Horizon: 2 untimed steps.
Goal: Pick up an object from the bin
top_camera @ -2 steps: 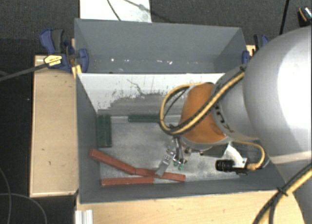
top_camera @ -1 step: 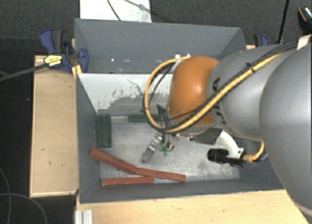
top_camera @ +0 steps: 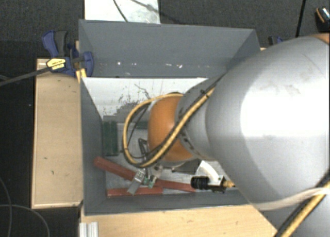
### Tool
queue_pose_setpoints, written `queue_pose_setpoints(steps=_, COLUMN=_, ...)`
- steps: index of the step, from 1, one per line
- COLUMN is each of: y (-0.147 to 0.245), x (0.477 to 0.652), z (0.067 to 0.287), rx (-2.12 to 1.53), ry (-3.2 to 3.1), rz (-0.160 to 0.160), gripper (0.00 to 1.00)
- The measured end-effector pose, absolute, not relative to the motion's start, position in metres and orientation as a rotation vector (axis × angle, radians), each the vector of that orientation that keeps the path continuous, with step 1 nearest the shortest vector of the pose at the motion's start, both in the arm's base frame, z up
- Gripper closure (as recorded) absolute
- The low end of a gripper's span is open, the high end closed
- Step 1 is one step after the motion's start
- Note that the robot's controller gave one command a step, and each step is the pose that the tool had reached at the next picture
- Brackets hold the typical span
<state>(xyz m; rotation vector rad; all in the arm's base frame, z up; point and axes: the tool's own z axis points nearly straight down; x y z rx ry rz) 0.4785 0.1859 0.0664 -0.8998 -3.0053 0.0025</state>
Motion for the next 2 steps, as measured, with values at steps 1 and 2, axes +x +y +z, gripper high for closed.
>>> queue_pose_setpoints(steps=1, y=0.185, x=0.480, z=0.070, rx=-0.899, ry=-3.011, rz=0.000, gripper=1.00)
queue_pose_setpoints(steps=2, y=0.175, x=0.481, z=0.175, rx=-0.878, ry=-3.024, rz=-0.007, gripper=1.00)
